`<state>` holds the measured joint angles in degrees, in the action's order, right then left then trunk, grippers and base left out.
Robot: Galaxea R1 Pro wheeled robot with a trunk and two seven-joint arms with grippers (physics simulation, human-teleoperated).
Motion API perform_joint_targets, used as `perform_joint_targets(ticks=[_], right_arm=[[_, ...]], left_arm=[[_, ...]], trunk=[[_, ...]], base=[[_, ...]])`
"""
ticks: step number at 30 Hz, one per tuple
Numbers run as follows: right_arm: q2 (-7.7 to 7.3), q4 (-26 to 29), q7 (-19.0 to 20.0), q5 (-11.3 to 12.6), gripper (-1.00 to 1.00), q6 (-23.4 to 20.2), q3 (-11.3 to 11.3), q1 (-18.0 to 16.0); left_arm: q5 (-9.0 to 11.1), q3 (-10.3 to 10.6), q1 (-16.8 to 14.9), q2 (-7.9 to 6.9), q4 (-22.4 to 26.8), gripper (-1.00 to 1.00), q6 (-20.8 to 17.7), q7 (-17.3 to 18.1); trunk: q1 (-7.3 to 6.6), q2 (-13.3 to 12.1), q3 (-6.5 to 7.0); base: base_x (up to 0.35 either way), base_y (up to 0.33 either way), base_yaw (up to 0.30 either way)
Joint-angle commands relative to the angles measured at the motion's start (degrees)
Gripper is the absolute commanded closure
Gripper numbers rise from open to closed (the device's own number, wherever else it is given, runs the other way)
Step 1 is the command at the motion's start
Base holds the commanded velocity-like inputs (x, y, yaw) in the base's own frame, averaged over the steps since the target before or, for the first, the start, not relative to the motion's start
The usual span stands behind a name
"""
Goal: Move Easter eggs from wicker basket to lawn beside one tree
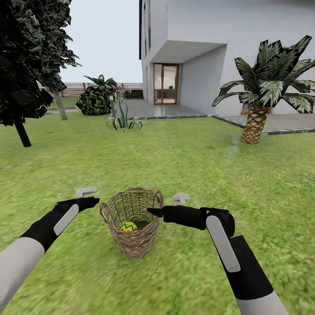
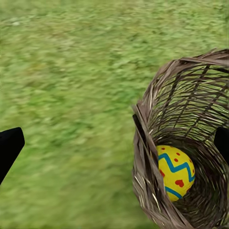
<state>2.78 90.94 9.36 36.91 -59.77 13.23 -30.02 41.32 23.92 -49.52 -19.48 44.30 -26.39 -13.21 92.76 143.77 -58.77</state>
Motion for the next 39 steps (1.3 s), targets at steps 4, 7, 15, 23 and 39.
perform_joint_targets(ticks=[4,7,15,23,39], right_arm=[[0.03,0.0,0.6,-0.5,-1.0,-0.2,-0.1,0.0],[0.03,0.0,0.6,-0.5,-1.0,-0.2,-0.1,0.0],[0.07,0.0,0.6,-0.4,-1.0,-0.2,-0.1,0.0],[0.03,0.0,0.6,-0.4,-1.0,-0.2,-0.1,0.0],[-0.01,0.0,0.7,-0.4,-1.0,-0.2,-0.3,0.0]], left_arm=[[0.6,0.3,0.0,-0.11,0.1,-1.0,-0.1,-0.6],[0.6,0.3,0.0,-0.07,0.1,-1.0,-0.1,-0.6],[0.6,0.3,0.0,-0.05,0.2,-1.0,-0.1,-0.8],[0.6,0.3,0.0,-0.04,0.4,-1.0,-0.1,-1.2],[0.6,0.4,0.0,-0.02,0.4,-1.0,-0.1,-1.3]], trunk=[[-0.01,0.0,-0.06],[-0.01,0.0,-0.06],[-0.01,0.0,-0.06],[-0.01,0.0,-0.06],[-0.01,0.0,-0.06]], base=[[0.0,0.0,-0.083],[0.0,0.0,-0.193],[0.0,0.0,-0.255],[0.0,0.0,-0.271],[0.0,0.0,-0.179]])
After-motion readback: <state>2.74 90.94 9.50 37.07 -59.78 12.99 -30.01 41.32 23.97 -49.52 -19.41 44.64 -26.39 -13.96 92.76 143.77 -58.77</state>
